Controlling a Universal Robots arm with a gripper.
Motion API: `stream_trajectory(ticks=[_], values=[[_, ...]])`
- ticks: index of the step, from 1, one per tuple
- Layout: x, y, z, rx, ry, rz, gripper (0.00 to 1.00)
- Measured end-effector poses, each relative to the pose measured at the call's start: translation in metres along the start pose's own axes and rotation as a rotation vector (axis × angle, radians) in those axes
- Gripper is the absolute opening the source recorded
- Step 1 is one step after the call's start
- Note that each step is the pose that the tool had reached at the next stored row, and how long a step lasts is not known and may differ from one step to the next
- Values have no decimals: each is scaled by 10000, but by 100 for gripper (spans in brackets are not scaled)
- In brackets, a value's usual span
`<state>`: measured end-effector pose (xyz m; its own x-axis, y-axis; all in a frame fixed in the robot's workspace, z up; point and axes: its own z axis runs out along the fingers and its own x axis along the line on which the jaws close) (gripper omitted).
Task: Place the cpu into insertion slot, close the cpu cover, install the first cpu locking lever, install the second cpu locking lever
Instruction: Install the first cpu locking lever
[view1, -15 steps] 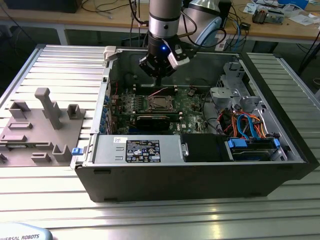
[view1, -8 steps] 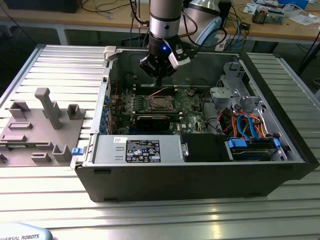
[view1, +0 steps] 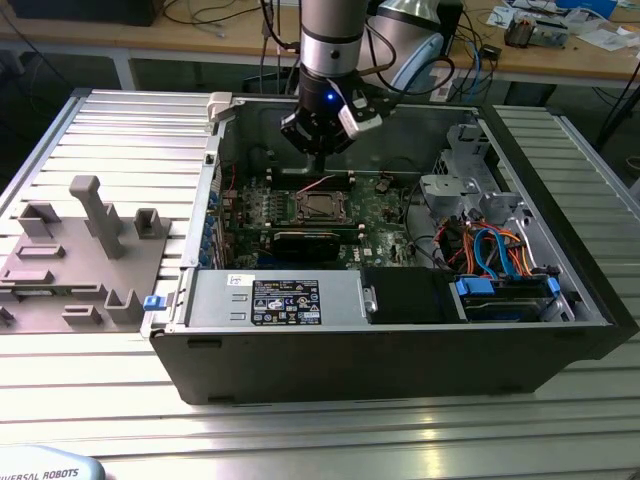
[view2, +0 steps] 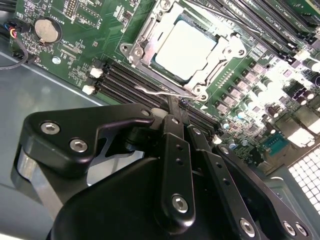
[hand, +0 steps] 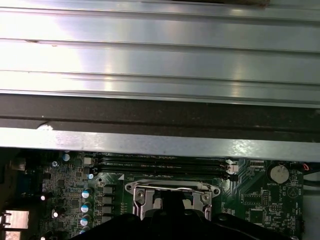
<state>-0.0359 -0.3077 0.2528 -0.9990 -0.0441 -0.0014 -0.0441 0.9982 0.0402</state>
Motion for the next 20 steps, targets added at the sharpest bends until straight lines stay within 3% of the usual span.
stream_trajectory(ticks=[20], values=[[-43, -2, 9, 0, 0, 0, 11]])
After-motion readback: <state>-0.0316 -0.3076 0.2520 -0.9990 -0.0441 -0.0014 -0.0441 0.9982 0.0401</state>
